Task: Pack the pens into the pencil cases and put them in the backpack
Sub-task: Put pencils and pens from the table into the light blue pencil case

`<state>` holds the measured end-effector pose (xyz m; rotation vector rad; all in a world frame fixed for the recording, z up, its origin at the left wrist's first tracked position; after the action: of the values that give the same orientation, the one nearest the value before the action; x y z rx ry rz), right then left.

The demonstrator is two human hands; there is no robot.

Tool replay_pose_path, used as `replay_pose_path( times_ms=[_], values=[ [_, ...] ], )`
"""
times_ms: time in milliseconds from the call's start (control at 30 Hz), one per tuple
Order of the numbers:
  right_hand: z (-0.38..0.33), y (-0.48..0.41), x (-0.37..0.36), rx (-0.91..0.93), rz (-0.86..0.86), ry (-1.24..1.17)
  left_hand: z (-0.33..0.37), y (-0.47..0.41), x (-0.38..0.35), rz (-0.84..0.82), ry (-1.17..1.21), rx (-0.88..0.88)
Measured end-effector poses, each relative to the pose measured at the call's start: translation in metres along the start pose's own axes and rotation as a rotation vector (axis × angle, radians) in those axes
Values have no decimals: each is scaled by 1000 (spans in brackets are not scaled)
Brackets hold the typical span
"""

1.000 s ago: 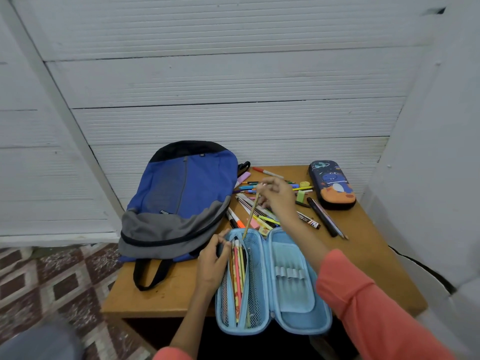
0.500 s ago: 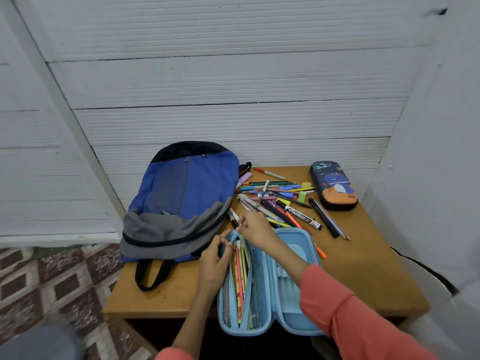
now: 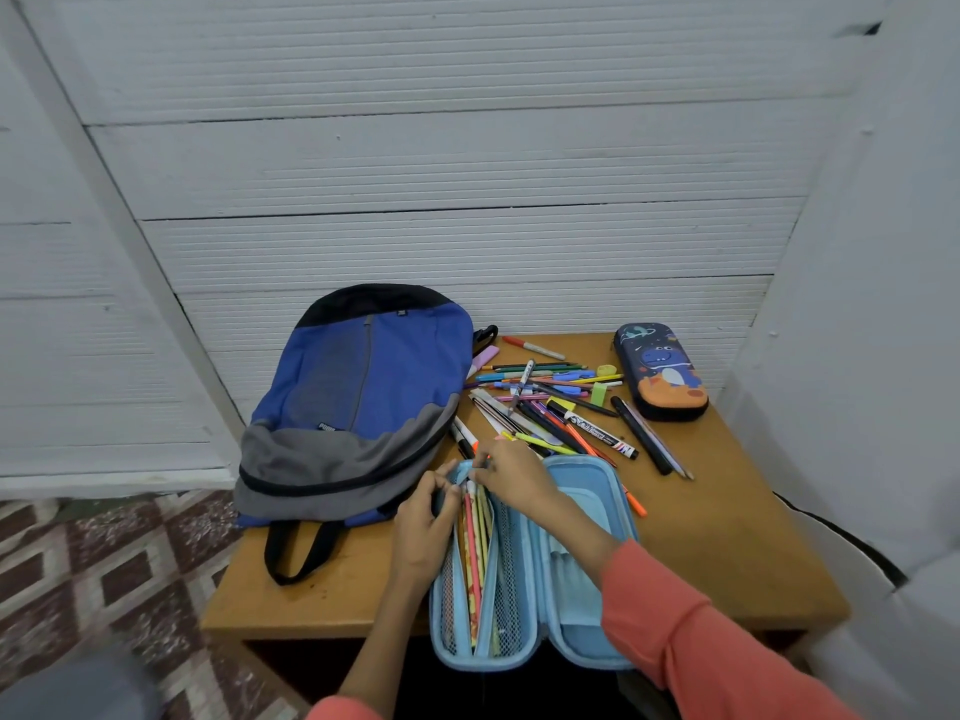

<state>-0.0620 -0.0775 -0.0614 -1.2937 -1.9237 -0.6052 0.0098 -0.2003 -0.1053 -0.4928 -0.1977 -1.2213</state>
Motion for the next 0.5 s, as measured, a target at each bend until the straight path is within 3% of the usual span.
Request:
replay_pose_path(
  times_ms=[267,500],
  values=[
    [4,12,-5,36,-62,-10,0,0,0,-10,-9,6],
    [6,11,-9,-40,-308,-81,-1,0,-1,-13,-6,7]
  ],
)
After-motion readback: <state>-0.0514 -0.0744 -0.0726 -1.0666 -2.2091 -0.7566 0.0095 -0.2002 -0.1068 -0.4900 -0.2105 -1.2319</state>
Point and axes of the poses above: each hand's wrist, its own y-axis away from the middle knuckle, its own x-axis out of the back of the hand, z = x × y, the point moved 7 cm from there along -y, towards the middle knuckle, and after that the axes turned 4 degrees about -y, right-handed, at the moved point
